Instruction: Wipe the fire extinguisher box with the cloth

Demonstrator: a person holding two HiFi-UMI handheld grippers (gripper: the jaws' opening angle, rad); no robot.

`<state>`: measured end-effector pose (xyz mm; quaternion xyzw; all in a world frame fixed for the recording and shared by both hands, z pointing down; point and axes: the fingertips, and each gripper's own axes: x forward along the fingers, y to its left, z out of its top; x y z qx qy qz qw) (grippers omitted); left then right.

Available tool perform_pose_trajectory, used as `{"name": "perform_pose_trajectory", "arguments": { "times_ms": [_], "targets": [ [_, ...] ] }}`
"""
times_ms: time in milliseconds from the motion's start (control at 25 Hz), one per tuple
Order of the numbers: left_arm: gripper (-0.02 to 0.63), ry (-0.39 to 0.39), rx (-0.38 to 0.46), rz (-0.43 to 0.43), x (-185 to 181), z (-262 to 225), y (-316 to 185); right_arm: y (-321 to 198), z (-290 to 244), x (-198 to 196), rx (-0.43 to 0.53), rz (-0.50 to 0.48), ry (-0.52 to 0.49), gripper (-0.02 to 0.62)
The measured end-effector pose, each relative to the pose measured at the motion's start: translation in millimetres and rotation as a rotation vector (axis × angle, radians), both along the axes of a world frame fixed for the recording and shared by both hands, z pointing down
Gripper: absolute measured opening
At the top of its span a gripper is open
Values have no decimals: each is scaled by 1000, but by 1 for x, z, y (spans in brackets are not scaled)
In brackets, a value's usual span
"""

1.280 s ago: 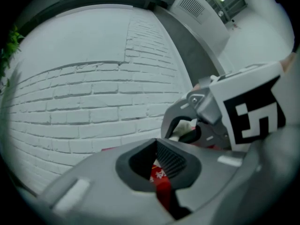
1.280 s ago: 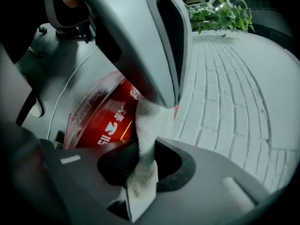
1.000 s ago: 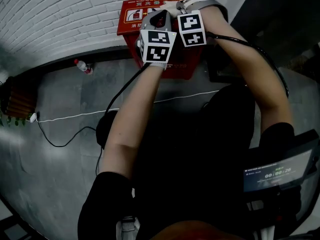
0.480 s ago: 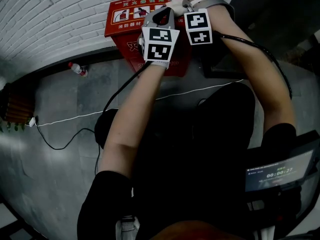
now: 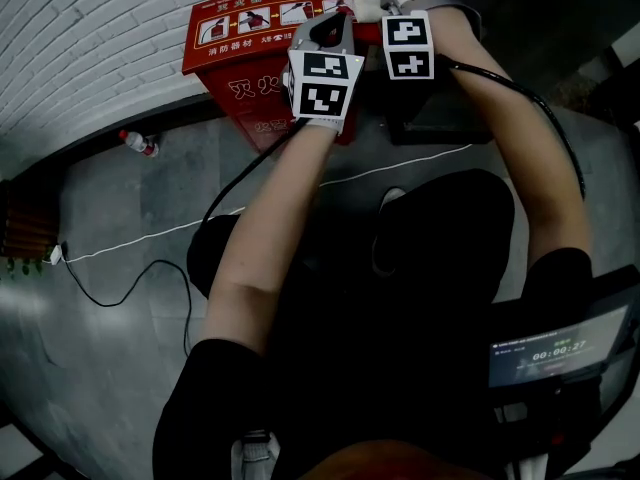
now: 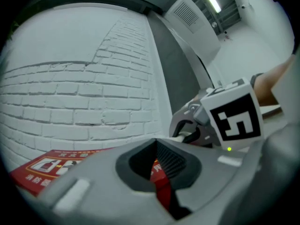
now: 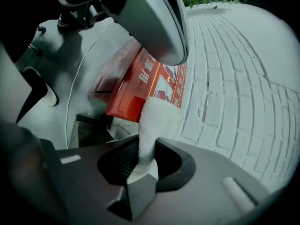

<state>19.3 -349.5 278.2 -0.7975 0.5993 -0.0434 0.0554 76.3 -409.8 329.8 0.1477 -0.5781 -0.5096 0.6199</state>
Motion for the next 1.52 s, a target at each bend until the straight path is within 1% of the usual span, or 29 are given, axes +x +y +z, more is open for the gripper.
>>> {"name": "perform_pose_trajectory", "arguments": {
  "times_ms": [160,280,400,560,720,920,1040,1240,1400,1520],
  "targets": [
    [0,3,-2,19,15,7,-5,-9,15,24,-2,29,17,87],
    [0,-3,-4,22,19,10,-3,-6,17,34,4,49,20,87],
    [0,-28,0,22,15,15,0,-3,7,29,41,53,-9,87],
    [0,-88,29,-17,-7,11,3,-4,-16,7,104,37,-64,89],
    [0,-102,53,-56,-39,-1,7,3,-41,-36,132,-8,-141,89],
    [0,-104,46,-108,-77,-12,26,35,-52,-109,121,-122,-187,89],
    [0,-122,42,-134,-100,-19,43,55,-56,-142,117,-181,-188,89],
    [0,-156,49,-218,-165,-35,79,88,-69,-199,109,-263,-183,91],
    [0,-143,35,-278,-213,-39,104,118,-73,-248,90,-329,-178,91],
    [0,-118,13,-305,-241,-39,114,134,-69,-283,75,-374,-171,91]
  ]
}}
